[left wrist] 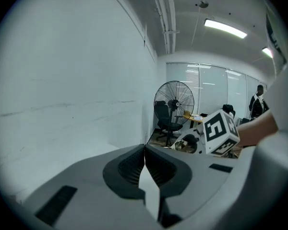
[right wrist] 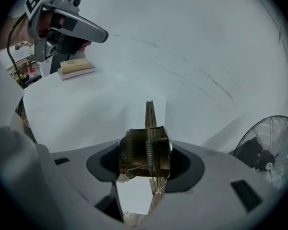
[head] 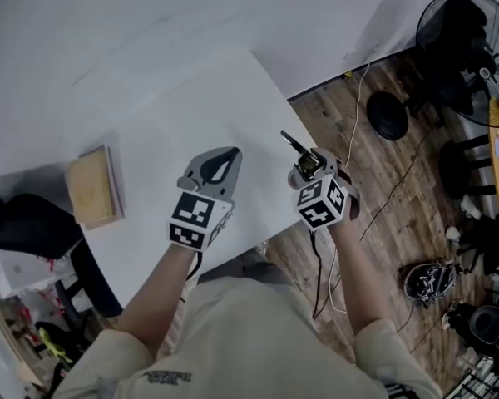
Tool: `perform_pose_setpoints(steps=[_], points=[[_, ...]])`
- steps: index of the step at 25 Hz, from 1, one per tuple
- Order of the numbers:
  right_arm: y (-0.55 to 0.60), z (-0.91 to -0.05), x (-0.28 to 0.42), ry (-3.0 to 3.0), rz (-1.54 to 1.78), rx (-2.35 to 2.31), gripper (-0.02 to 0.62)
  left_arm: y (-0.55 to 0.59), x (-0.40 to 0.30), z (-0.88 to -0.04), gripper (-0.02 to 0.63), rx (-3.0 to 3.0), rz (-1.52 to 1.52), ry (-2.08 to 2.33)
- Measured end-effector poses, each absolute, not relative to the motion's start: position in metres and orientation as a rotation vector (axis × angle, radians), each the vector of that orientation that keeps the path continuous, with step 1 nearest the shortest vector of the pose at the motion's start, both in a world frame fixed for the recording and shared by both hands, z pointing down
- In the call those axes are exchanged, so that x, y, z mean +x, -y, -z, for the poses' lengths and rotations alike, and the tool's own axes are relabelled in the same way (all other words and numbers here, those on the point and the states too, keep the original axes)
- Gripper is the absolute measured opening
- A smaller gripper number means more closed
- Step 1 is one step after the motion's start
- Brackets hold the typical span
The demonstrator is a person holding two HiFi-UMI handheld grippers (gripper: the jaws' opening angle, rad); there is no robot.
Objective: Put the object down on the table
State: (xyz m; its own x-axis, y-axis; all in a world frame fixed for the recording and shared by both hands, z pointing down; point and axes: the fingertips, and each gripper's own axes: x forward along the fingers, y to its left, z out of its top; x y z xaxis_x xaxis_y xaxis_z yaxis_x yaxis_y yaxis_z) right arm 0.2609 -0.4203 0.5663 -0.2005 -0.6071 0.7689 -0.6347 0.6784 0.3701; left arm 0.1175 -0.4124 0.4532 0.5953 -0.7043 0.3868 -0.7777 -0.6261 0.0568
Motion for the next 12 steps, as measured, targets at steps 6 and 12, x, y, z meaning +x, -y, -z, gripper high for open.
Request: perform_pose_setpoints(steps=[6, 12], points=[[0.434, -0.606, 0.255, 1.836, -0.098, 0.957, 0.235, 0.428, 0.114, -0.471, 0.021, 2.593, -0.515, 1.194], [0.447, -0.645, 0.258, 1.794, -0.143, 0.949, 0.235, 0.435, 0.116, -0.497, 0.021, 2.591, -0.609, 1.187]])
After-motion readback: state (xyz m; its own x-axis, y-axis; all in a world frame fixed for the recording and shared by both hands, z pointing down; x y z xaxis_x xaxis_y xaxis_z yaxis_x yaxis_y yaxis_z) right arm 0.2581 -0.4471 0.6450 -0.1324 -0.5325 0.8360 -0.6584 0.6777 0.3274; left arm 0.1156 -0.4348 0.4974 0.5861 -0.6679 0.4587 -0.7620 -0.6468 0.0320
